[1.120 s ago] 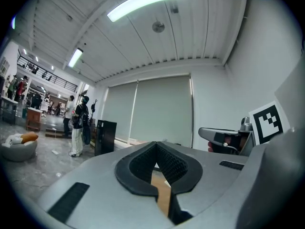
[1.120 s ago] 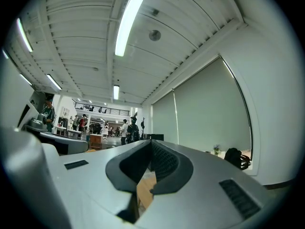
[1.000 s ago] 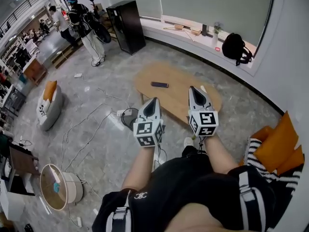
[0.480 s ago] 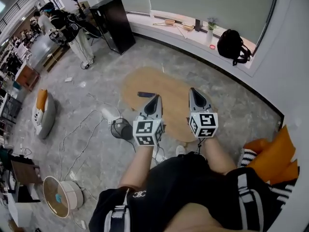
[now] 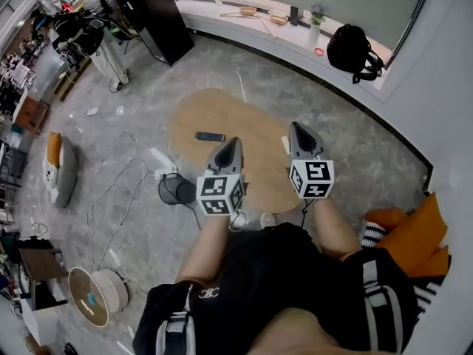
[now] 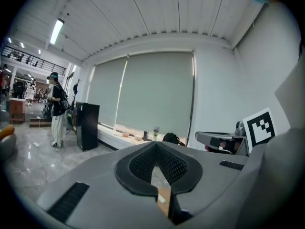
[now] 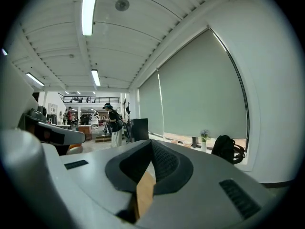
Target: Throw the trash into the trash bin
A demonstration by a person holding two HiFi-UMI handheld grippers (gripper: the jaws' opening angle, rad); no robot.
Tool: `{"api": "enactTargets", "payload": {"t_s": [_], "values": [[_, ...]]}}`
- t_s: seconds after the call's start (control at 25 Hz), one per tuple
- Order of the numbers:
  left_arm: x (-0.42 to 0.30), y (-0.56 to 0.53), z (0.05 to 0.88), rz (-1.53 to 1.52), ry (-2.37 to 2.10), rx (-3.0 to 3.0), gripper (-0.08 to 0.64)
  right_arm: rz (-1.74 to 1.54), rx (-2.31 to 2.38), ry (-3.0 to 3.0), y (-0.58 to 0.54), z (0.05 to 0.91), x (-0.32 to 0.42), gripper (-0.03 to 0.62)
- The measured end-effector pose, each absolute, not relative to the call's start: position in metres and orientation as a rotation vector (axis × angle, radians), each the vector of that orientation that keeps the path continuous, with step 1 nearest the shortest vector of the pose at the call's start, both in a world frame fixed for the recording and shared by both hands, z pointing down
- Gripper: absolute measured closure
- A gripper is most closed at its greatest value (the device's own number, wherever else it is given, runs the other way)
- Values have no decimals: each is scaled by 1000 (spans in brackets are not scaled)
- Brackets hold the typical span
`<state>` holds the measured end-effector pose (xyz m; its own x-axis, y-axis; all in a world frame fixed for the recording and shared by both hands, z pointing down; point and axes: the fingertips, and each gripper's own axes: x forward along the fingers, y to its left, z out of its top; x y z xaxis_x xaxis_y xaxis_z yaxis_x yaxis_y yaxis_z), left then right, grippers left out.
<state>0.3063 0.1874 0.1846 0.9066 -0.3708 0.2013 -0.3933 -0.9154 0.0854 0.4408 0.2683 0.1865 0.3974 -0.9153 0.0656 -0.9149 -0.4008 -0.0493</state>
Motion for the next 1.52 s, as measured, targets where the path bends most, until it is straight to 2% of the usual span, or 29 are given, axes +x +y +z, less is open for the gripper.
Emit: {"api": "enactTargets", "payload": {"t_s": [0.48, 0.72, 0.8, 0.96, 1.24, 1.52], "values": [[350, 160, 221, 344, -498, 2899, 551, -297, -2761, 1705, 243, 255, 495, 581], [363, 150, 258, 401, -468, 2829, 551, -482, -2789, 1755, 224, 313, 515, 579], [366, 143, 274, 437, -470, 2798, 551, -567, -2802, 1771, 218, 337, 520, 497], [374, 133, 302, 489, -473, 2778, 551, -683, -2828, 1785, 210, 380, 532, 481], [383, 110, 368, 511, -449, 2738, 551, -889, -2850, 1830, 187, 475, 544, 471], [387, 86, 481, 630, -437, 2703, 551, -1116, -2828, 1821, 171, 594, 550, 471]]}}
